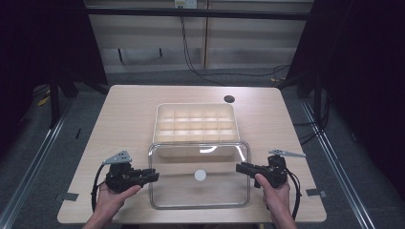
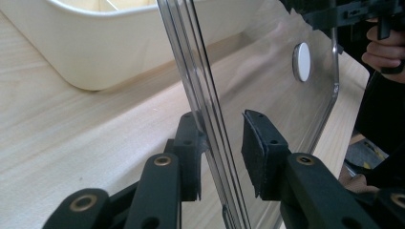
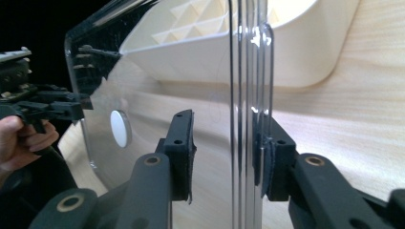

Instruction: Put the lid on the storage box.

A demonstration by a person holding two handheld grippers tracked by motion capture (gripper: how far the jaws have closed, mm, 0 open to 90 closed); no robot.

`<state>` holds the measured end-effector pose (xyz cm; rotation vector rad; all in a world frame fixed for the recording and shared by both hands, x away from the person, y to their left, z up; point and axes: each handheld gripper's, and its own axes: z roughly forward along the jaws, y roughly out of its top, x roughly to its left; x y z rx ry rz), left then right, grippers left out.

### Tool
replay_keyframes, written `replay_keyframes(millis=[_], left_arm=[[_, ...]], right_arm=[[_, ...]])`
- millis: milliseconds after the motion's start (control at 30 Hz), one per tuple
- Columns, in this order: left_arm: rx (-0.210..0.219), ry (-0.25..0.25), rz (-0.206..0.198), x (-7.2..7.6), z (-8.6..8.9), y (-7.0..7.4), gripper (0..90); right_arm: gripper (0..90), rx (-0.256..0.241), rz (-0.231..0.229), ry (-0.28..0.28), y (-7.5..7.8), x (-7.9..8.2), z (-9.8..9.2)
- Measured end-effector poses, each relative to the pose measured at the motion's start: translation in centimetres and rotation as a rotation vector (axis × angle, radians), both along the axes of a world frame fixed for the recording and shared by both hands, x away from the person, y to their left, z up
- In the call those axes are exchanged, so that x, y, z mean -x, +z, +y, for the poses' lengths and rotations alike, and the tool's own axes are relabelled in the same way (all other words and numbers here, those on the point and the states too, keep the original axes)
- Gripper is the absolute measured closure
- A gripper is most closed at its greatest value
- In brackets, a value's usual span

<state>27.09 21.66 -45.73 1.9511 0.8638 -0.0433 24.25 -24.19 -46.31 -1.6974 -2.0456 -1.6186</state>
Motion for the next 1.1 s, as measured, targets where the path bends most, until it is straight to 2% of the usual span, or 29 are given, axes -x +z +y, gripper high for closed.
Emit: replay_keyframes(millis=[167, 367, 467, 567, 667, 900, 1100], left_arm=[[-0.024, -0.004, -0.003, -0.3, 0.0, 0.4, 68.9], [0.001, 0.005, -0.015, -0.6, 0.0, 1.1, 69.5], [0.001, 0.006, -0.02, -0.7, 0.0, 1.3, 69.7], [-0.018, 0.017, -0.024, -0.8, -0.1, 1.4, 69.7], [-0.004, 0.013, -0.032, -0.9, 0.0, 1.7, 70.0], [0.035, 0.041, -0.055, -1.6, 0.5, 3.0, 70.3], [0.03, 0.066, -0.072, -2.3, 0.4, 3.8, 70.2]], right_arm=[[64.1, 0.005, -0.027, 0.0, 0.6, -0.3, 0.0], [64.4, -0.007, -0.058, -0.004, 1.5, -0.7, -0.1], [64.3, -0.011, -0.057, -0.006, 1.6, -0.8, -0.1], [63.9, 0.002, -0.061, -0.001, 1.6, -1.0, 0.0], [63.9, 0.002, -0.063, 0.0, 1.8, -1.1, 0.0], [64.1, -0.013, -0.089, -0.001, 3.0, -1.8, 0.3], [64.0, -0.02, -0.095, -0.003, 3.7, -2.9, 0.4]])
